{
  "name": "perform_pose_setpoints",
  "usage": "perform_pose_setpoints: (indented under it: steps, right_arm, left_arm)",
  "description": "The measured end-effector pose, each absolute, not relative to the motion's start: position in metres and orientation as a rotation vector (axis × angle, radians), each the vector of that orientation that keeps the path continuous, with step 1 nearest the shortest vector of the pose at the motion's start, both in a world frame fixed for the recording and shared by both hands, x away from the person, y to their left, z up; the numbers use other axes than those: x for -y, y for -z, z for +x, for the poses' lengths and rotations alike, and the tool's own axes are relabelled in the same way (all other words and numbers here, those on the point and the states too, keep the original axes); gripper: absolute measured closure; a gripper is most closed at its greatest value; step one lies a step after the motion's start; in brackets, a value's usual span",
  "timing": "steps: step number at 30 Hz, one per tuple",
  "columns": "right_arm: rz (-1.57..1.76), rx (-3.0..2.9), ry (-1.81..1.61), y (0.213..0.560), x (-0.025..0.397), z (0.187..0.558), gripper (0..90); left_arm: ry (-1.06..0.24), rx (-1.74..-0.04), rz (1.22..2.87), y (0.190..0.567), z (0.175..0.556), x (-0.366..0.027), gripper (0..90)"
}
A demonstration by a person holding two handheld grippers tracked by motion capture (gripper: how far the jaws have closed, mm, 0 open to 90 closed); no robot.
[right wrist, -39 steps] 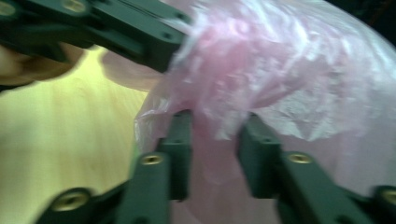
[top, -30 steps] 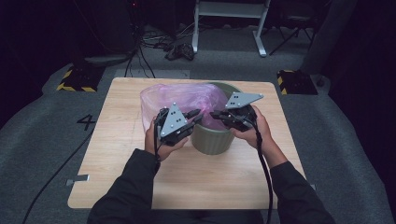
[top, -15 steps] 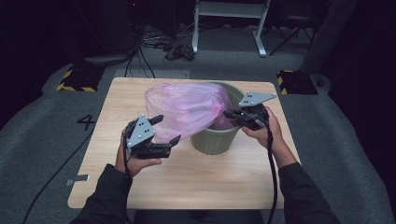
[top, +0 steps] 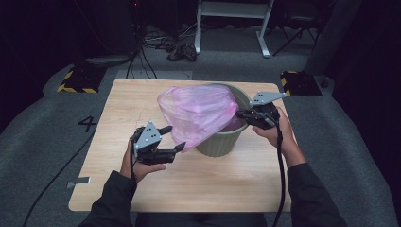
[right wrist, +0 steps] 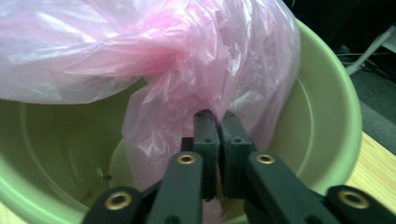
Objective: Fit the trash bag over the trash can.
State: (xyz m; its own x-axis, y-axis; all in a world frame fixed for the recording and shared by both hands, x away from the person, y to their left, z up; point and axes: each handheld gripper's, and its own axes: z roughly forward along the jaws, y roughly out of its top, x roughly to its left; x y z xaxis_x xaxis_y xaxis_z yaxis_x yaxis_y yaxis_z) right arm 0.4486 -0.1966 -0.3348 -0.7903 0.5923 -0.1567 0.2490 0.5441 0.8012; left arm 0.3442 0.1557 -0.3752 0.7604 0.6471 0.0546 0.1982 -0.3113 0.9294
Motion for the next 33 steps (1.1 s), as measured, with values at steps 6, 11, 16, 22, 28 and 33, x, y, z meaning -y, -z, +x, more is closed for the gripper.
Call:
perform_pose_setpoints:
  steps: [6, 11, 16, 22, 28, 33]
  right_arm:
    - [0.687, -2.34, -1.179, 0.331, 0.207, 0.446, 57.3]
    - [0.665, -2.319, -1.261, 0.322, 0.215, 0.438, 36.7]
    - [0.584, -2.313, -1.313, 0.307, 0.215, 0.422, 26.2]
    - [0.466, -2.301, -1.319, 0.29, 0.2, 0.398, 23.6]
    - [0.365, -2.378, -1.319, 0.293, 0.154, 0.385, 23.2]
    - [0.331, -2.439, -1.178, 0.315, 0.115, 0.384, 33.8]
  left_arm:
    - [-0.554, -0.613, 1.859, 0.373, 0.349, -0.151, 72.2]
    - [-0.589, -0.582, 1.846, 0.368, 0.346, -0.154, 87.9]
    - [-0.594, -0.573, 1.845, 0.365, 0.344, -0.156, 89.8]
    - [-0.601, -0.573, 1.839, 0.364, 0.343, -0.159, 89.7]
    - [-0.595, -0.544, 1.836, 0.36, 0.342, -0.157, 89.8]
    - [-0.597, -0.492, 1.843, 0.356, 0.337, -0.145, 89.8]
